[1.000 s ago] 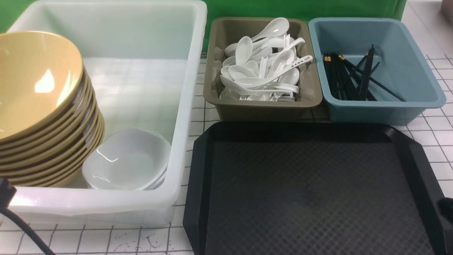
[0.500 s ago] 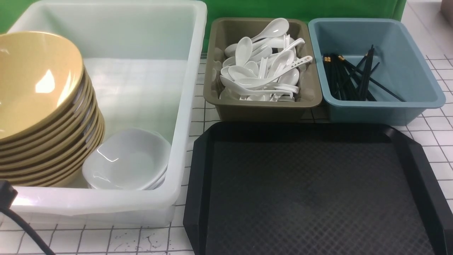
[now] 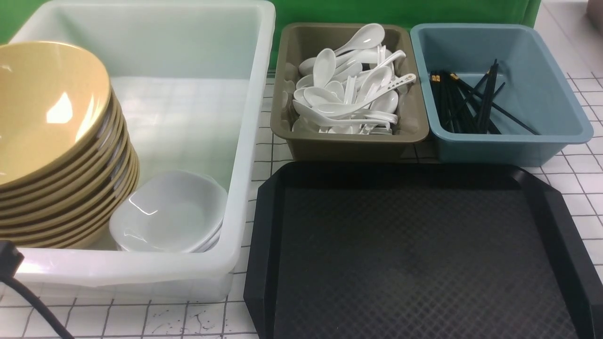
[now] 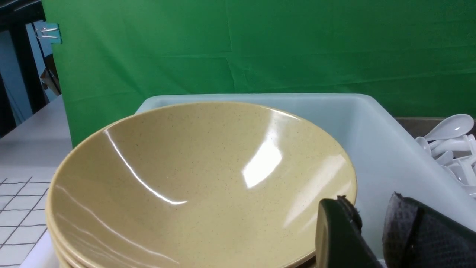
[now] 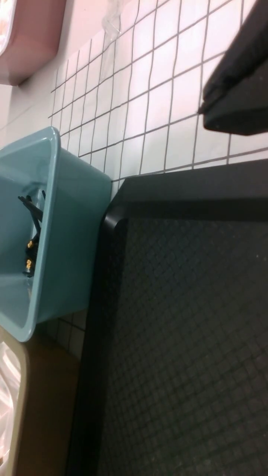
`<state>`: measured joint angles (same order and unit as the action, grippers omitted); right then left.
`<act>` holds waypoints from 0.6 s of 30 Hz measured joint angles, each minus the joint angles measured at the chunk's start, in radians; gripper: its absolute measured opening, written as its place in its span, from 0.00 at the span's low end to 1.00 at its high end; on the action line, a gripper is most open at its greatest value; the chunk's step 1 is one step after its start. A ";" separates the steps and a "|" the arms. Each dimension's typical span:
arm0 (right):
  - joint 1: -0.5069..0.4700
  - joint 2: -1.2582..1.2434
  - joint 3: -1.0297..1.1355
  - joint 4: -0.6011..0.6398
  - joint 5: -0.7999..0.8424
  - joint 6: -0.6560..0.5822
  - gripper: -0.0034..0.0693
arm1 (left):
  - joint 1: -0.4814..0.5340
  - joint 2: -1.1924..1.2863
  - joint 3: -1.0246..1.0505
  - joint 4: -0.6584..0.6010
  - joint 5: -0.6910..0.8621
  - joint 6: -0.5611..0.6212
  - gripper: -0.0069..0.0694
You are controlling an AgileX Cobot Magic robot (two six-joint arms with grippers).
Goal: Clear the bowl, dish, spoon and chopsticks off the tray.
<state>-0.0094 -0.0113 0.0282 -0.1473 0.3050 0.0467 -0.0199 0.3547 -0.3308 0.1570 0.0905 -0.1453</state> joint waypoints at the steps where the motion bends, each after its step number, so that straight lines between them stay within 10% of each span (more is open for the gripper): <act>1: 0.000 0.000 0.000 0.000 0.000 0.000 0.10 | 0.000 0.000 0.000 0.000 0.000 0.000 0.27; 18: -0.002 0.000 0.000 0.001 0.001 0.001 0.11 | 0.000 -0.067 0.057 0.003 0.004 0.006 0.27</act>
<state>-0.0115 -0.0113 0.0282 -0.1466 0.3062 0.0480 -0.0199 0.2874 -0.2735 0.1597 0.0950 -0.1391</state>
